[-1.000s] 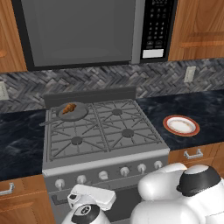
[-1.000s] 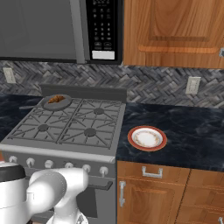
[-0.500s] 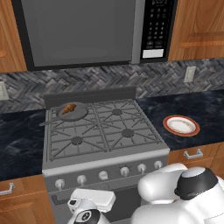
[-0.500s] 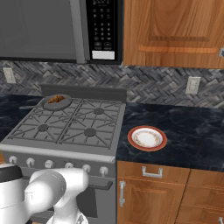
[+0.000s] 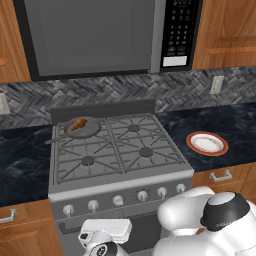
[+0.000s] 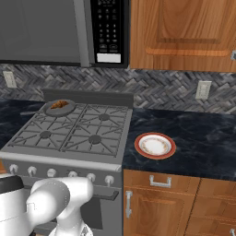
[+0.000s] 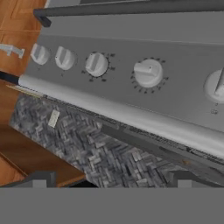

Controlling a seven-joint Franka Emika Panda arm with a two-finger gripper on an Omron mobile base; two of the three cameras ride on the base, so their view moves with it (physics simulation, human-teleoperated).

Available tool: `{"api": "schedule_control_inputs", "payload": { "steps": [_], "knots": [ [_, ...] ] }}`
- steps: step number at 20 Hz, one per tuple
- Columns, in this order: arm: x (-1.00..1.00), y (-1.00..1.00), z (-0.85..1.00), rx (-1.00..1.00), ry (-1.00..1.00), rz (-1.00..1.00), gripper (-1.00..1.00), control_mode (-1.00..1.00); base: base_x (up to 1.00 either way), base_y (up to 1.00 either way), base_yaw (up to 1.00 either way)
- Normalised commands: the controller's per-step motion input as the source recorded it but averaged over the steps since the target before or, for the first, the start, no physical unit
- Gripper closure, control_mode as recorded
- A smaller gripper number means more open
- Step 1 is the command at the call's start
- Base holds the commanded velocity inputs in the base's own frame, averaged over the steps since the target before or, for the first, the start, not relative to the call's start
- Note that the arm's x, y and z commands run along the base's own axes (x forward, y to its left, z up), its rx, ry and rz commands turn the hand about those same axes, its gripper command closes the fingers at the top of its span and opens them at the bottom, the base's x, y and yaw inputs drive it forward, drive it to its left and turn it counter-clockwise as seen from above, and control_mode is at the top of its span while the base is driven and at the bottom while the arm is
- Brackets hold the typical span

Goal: Pick the croissant and place it on the pan. Then turn on the stove to warm the croissant.

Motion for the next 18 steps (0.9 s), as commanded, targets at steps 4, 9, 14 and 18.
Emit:
{"api": "schedule_control_inputs", "payload": {
  "steps": [4, 9, 14, 18],
  "knots": [
    [0.23, 0.0, -0.03, 0.0, 0.0, 0.06, -1.0, -1.0, 0.0, 0.0, 0.0],
    [0.27, 0.0, -0.01, 0.0, 0.0, 0.02, -1.0, -1.0, 0.0, 0.0, 0.0],
    [0.24, 0.0, -0.16, -0.01, 0.0, 0.01, -1.0, -1.0, 0.0, 0.0, 0.0],
    [0.27, 0.02, -0.22, -0.02, 0.0, 0.0, -1.0, -1.0, 0.0, 0.0, 0.0]
  ]
}}
